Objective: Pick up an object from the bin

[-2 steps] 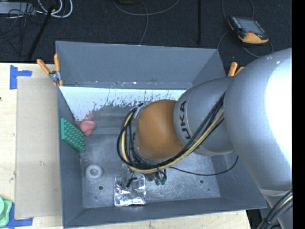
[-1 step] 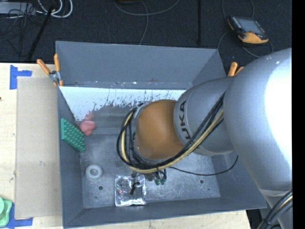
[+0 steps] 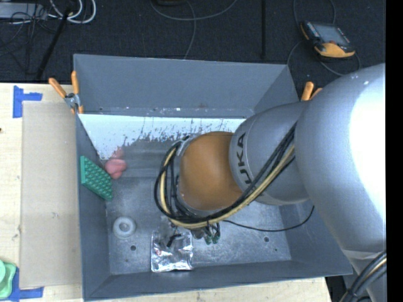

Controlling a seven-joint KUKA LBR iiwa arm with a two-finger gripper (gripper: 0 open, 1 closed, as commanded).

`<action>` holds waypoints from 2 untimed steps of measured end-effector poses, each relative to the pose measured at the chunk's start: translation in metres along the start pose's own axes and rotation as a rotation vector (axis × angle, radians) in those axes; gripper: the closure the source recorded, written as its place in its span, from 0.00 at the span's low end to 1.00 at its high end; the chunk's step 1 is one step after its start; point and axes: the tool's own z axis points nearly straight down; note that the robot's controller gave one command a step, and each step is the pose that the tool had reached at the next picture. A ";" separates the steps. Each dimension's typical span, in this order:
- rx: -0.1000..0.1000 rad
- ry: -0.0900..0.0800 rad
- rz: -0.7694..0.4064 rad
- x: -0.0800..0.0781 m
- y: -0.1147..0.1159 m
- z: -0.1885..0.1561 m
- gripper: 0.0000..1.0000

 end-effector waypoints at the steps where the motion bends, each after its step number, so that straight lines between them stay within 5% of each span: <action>1: 0.000 -0.001 0.000 0.000 0.000 0.000 0.00; 2: 0.001 -0.003 0.231 0.031 -0.022 -0.001 0.00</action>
Offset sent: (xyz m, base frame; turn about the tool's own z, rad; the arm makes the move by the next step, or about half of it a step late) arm 0.0000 0.0000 0.0000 0.0000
